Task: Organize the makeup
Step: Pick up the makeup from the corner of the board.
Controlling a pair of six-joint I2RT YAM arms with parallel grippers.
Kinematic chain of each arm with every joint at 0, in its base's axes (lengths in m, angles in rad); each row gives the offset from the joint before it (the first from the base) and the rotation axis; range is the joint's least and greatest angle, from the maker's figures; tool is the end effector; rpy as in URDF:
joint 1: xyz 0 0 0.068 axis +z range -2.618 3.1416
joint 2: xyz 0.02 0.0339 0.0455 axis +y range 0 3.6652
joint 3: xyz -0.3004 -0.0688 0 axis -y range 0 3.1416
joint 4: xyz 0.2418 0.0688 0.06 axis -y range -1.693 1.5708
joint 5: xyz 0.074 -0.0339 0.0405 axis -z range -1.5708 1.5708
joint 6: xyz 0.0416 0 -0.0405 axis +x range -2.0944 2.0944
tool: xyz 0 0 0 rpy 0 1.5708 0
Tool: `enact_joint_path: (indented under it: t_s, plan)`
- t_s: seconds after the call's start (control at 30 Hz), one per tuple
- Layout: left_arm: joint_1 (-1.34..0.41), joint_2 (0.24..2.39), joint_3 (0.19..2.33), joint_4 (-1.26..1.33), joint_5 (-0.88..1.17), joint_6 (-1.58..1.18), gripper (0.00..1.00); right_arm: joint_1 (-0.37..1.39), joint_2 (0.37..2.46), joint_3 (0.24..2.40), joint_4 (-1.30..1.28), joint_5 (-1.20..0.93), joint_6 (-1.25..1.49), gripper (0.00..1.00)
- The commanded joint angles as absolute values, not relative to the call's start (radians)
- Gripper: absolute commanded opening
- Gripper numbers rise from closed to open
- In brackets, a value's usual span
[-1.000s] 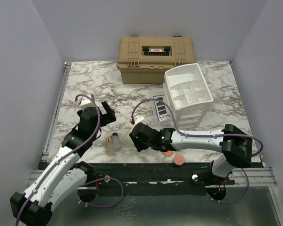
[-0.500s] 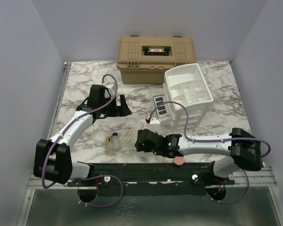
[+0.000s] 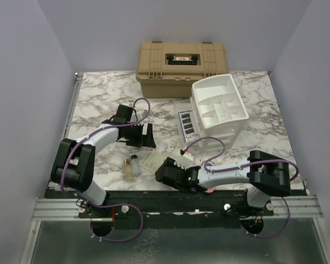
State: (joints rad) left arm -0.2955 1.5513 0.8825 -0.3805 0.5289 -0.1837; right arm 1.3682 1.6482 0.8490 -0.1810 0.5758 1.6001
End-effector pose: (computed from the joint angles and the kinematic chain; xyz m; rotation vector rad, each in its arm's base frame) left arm 0.2769 -0.1062 0.2157 0.3370 2.6180 -0.8593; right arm 0.0857 0.3045 0.1911 0.5009 2.3996 0.6773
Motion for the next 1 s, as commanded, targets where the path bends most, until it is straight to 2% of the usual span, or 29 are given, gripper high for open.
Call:
enact_joint_path:
  t_s: [0.0,0.1,0.57,0.87,0.97]
  plan:
    - [-0.311,1.588,0.894,-0.403,0.486,-0.155,0.93,1.373,1.691,0.795,-0.166,0.619,1.862,0.57]
    - [-0.361,1.629,0.896,-0.434,0.418,-0.152,0.92,1.373,1.711,0.773,-0.143,0.616,1.964,0.52]
    - [-0.455,1.706,0.896,-0.440,0.431,-0.167,0.80,1.371,1.788,0.737,-0.162,0.634,2.242,0.32]
    - [-0.463,1.693,0.877,-0.443,0.443,-0.164,0.77,1.361,1.815,0.708,-0.094,0.642,2.262,0.21]
    - [-0.464,1.690,0.876,-0.445,0.452,-0.162,0.77,1.353,1.818,0.693,-0.078,0.637,2.271,0.13]
